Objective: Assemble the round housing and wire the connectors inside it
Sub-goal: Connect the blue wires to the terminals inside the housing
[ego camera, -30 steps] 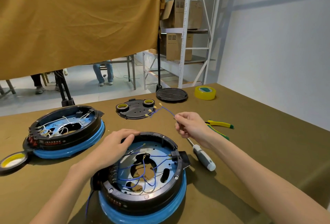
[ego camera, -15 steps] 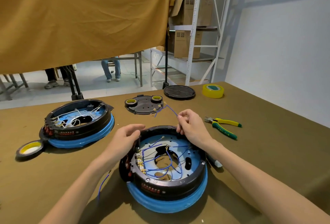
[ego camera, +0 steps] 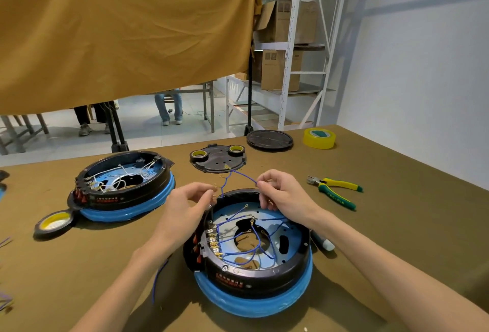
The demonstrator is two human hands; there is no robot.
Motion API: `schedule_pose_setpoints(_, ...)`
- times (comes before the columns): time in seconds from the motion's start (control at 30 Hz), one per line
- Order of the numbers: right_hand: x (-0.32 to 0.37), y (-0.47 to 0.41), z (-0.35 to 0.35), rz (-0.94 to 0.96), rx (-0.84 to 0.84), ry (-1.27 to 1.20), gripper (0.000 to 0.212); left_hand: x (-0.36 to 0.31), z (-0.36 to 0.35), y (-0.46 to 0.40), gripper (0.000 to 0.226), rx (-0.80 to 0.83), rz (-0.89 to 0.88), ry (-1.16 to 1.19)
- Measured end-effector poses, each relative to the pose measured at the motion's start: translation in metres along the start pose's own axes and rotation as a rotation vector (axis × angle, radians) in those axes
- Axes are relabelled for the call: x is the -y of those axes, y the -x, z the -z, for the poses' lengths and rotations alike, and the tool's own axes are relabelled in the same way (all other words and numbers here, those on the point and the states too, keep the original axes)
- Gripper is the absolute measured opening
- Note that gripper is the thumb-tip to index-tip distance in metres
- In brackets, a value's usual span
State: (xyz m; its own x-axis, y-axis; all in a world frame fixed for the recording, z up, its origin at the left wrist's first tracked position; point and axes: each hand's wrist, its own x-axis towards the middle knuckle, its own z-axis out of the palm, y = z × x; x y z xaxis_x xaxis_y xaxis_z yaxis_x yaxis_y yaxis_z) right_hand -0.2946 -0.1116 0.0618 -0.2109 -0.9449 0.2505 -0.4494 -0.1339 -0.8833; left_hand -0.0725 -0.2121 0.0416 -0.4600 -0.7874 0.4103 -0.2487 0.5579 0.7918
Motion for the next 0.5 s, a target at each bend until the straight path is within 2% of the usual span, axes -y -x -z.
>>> schedule_pose_setpoints(0.13, 0.001, 0.006, 0.007, -0.016, 0.059, -0.015, 0.010, -0.011, 0.002, -0.001, 0.019, 0.068, 0.048, 0.185)
schedule_pose_setpoints(0.3, 0.002, 0.008, 0.010, -0.008, 0.068, 0.009, 0.008, -0.030, 0.003, 0.000, 0.037, 0.113, 0.049, 0.285)
schedule_pose_setpoints(0.43, -0.001, 0.013, 0.010, -0.013, 0.084, 0.009, 0.007, -0.034, -0.001, 0.001, 0.016, 0.104, 0.051, 0.209)
schedule_pose_setpoints(0.5, 0.003, 0.012, 0.010, -0.021, 0.108, -0.005, 0.009, -0.034, -0.002, 0.001, 0.013, 0.117, 0.052, 0.195)
